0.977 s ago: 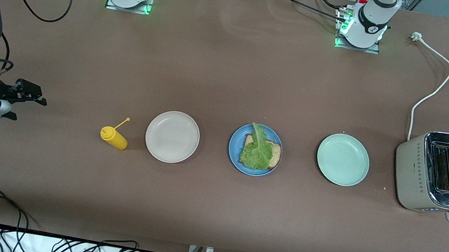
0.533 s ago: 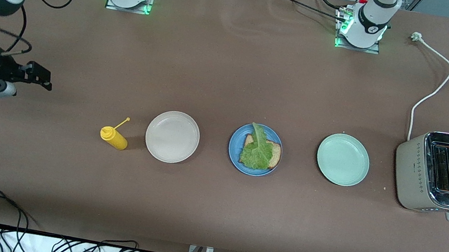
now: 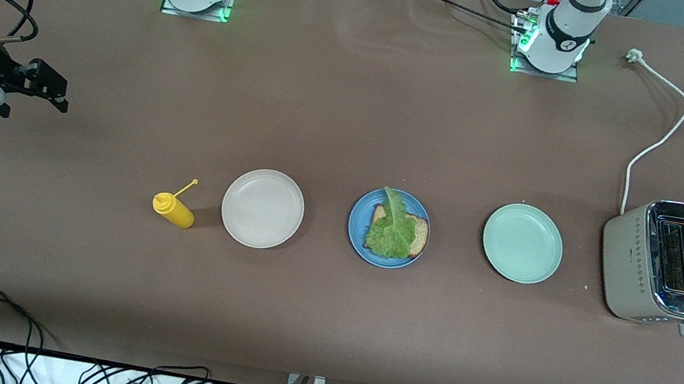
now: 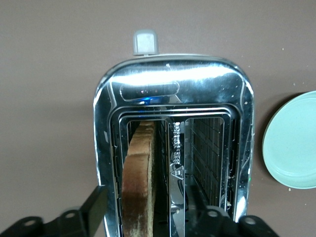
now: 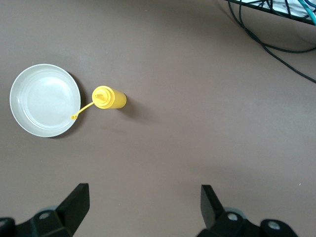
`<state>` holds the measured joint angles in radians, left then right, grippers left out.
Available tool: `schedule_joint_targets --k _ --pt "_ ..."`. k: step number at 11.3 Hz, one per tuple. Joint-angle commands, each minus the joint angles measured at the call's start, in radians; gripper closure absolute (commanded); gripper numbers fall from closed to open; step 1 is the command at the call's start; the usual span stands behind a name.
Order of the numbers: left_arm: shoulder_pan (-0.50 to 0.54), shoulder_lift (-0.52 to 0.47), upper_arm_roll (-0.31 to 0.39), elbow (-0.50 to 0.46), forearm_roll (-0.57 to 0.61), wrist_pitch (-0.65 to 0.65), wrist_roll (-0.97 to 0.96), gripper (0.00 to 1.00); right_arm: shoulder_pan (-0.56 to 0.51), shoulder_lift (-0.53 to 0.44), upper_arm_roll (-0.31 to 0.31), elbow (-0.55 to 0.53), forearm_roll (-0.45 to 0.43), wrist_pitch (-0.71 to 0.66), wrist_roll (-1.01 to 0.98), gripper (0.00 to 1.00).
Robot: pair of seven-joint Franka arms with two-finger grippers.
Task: Make sandwich in blue plate with both arms
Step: 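Grasp the toaster bread slice with the left gripper and lift it out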
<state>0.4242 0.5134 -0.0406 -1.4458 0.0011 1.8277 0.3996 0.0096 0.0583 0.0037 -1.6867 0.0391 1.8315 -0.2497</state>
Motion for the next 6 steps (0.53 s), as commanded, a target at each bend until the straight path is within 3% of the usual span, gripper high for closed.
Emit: schedule_joint_targets --k 1,3,6 --pt "0.019 0.007 -0.007 -0.001 0.017 -0.066 -0.001 0.66 0.0 -0.023 0.004 0.012 -0.022 -0.046 0.055 0.0" --pt "0.019 0.007 -0.007 -0.002 0.02 -0.091 -0.001 1.0 -0.005 -0.035 -0.013 0.039 -0.022 -0.101 0.053 0.0" --pt "0.012 -0.001 -0.01 0.013 0.022 -0.126 -0.001 1.0 -0.007 -0.035 -0.033 0.07 -0.061 -0.127 0.041 0.0"
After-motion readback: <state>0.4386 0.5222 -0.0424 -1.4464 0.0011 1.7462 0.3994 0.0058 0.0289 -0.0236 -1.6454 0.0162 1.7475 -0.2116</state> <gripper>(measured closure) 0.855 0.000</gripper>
